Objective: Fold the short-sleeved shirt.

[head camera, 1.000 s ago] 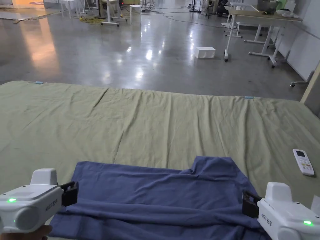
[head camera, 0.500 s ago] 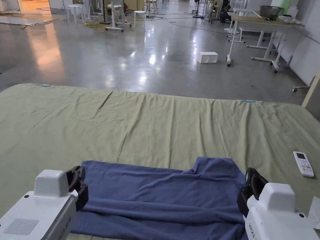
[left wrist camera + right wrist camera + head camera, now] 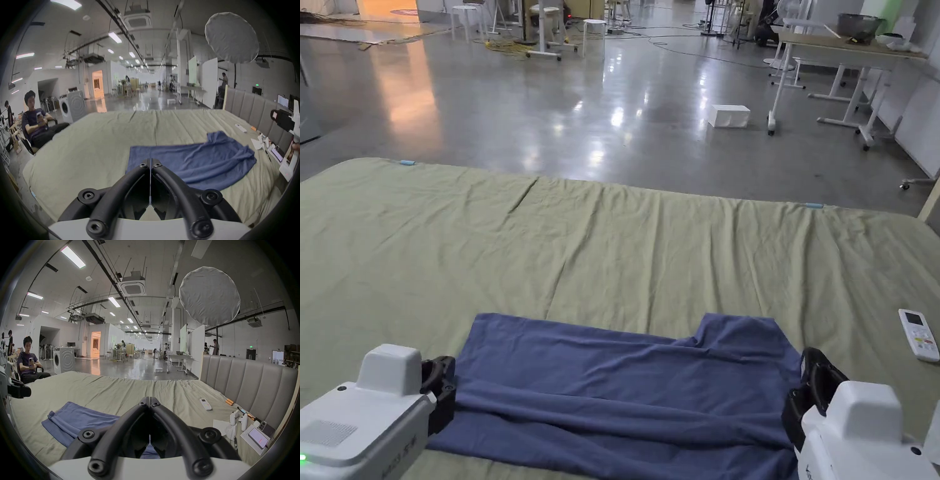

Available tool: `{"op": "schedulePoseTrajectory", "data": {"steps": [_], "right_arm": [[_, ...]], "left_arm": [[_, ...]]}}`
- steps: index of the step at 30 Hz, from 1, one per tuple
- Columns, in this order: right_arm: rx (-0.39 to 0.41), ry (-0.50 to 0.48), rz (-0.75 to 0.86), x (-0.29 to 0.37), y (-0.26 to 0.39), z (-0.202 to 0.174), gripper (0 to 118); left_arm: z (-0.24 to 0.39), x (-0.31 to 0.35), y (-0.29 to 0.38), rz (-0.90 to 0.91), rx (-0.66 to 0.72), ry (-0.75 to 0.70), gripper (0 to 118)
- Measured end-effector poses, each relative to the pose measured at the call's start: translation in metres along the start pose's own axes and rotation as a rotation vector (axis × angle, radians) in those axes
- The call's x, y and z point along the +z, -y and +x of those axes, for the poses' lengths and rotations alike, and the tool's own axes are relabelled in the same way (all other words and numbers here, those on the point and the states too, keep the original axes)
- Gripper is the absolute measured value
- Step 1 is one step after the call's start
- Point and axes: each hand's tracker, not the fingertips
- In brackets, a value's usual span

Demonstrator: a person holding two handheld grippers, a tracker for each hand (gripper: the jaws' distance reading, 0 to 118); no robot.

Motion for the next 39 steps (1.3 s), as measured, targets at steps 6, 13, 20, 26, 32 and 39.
{"op": "schedulePoseTrajectory", "data": {"steps": [6, 13, 20, 26, 32, 39], "right_arm": [[0.004, -0.001, -0.061, -0.005, 0.016, 0.005, 0], [-0.001, 0.008, -0.133, -0.007, 0.032, 0.012, 0], [0.004, 0.035, -0.179, -0.008, 0.045, 0.02, 0], [-0.02, 0.043, -0.206, -0.007, 0.056, 0.022, 0], [-0.066, 0.051, -0.259, -0.011, 0.067, 0.029, 0], [-0.099, 0.109, -0.387, -0.019, 0.073, 0.078, 0]], "left_arm": [[-0.027, -0.057, 0.011, -0.267, 0.091, -0.027, 2], [-0.05, -0.128, 0.025, -0.535, 0.129, 0.005, 59], [-0.046, -0.159, 0.047, -0.674, 0.087, -0.036, 67], [-0.038, -0.143, 0.048, -0.639, 0.095, -0.05, 48], [-0.033, -0.139, 0.049, -0.643, 0.047, -0.02, 8], [-0.04, -0.119, 0.052, -0.574, 0.074, -0.016, 6]]}}
